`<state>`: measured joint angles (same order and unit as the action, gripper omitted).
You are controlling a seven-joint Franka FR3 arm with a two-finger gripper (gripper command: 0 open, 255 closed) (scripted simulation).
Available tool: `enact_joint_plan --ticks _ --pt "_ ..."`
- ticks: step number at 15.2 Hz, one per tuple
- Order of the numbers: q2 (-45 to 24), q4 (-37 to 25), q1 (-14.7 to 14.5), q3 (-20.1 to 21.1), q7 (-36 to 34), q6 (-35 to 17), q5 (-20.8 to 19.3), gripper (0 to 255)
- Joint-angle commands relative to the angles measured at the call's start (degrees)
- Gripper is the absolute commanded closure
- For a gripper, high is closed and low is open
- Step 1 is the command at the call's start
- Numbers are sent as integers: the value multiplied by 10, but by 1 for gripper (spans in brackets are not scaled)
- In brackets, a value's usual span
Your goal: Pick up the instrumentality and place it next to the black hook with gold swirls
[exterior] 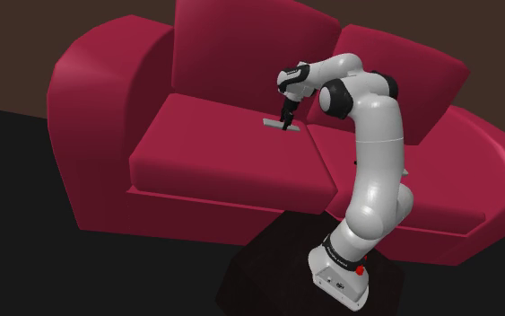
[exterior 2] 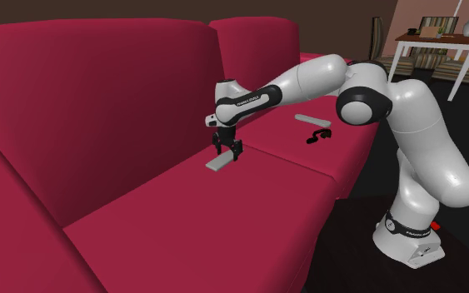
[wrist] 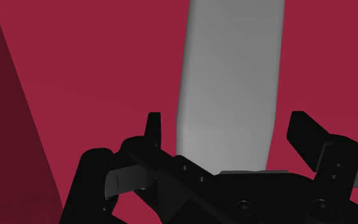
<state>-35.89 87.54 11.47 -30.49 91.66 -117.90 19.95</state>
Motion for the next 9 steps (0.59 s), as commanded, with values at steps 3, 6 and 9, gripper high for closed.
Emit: enact_joint_plan --ticks 3,6,9 --pt "-1 0 0 0 0 -1 0 0" --pt "-1 0 0 0 0 -1 0 255" --pt "-1 0 0 0 0 -1 0 255"
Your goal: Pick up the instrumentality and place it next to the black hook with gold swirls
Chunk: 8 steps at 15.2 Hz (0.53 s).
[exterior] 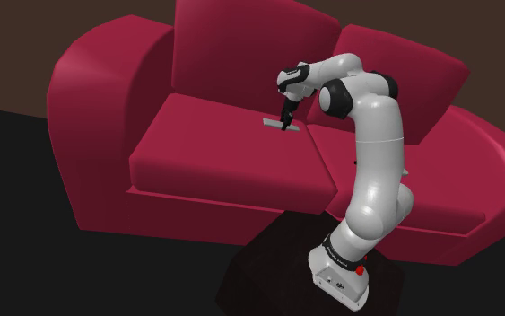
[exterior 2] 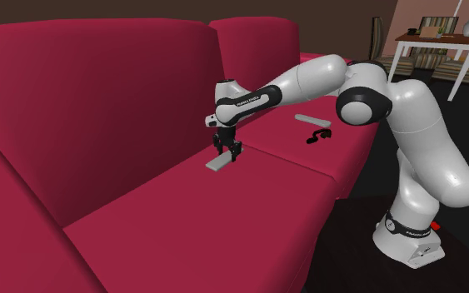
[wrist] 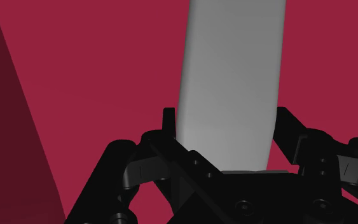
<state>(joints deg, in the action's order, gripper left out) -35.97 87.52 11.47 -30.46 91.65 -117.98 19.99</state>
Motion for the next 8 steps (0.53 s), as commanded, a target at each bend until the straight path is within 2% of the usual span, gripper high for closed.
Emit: enact_joint_plan --ticks 1,8 --pt "0 0 0 0 0 0 0 255" --pt "6 -6 -1 -3 -2 11 -4 255"
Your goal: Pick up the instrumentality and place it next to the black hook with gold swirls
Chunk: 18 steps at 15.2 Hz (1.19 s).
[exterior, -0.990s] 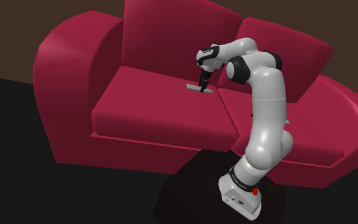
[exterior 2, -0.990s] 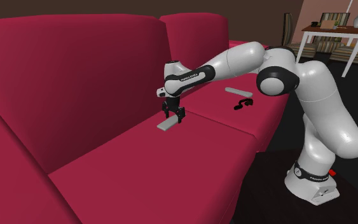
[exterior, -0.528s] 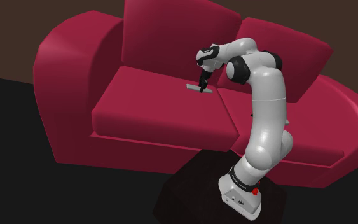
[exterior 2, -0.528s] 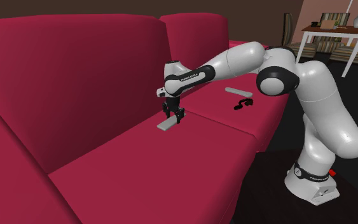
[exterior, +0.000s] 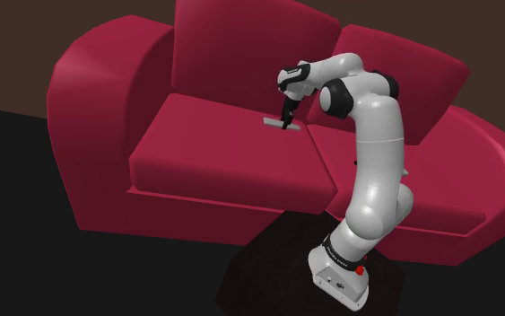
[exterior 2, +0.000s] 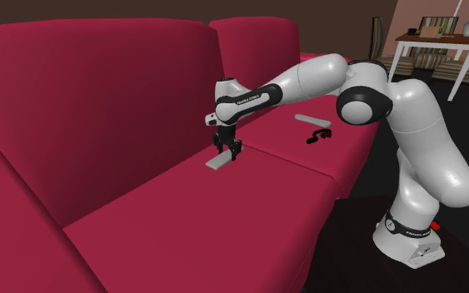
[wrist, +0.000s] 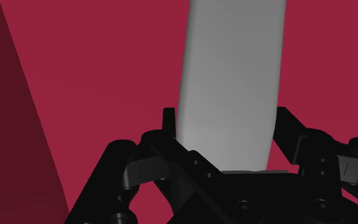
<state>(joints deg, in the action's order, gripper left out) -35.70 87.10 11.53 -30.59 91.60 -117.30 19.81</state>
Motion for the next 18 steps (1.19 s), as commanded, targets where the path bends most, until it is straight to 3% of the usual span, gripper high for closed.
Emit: enact_joint_plan --ticks 1,18 --pt "7 -4 -2 -2 -3 10 -4 255" --pt "44 -81 -1 -17 -20 119 -28 255"
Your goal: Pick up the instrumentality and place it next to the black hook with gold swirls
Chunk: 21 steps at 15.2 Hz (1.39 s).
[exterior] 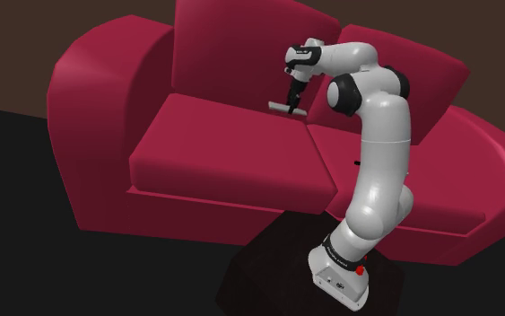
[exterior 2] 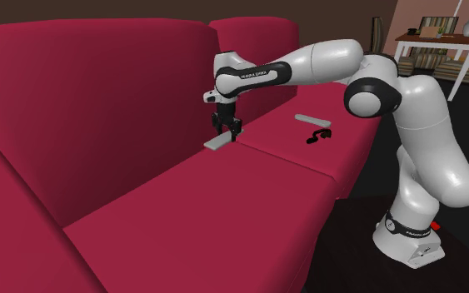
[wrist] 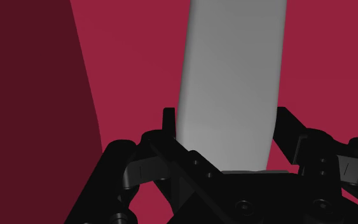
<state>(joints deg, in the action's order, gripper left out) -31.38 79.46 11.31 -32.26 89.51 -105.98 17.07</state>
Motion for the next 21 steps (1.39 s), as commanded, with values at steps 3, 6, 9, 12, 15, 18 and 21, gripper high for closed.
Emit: enact_joint_plan --ticks 3,6,9,12,15,18,21 --pt "36 44 -2 -12 16 -9 -12 255" --pt "82 113 -4 -27 39 -34 -30 255" --pt "124 171 -3 -43 62 -55 -48 255" --pt "163 221 2 -59 84 -71 -67 255" --pt "198 263 11 -75 106 -84 -87 255" --pt "229 299 22 -92 129 -95 -106 255" --pt "256 327 36 -108 154 -102 -125 255"
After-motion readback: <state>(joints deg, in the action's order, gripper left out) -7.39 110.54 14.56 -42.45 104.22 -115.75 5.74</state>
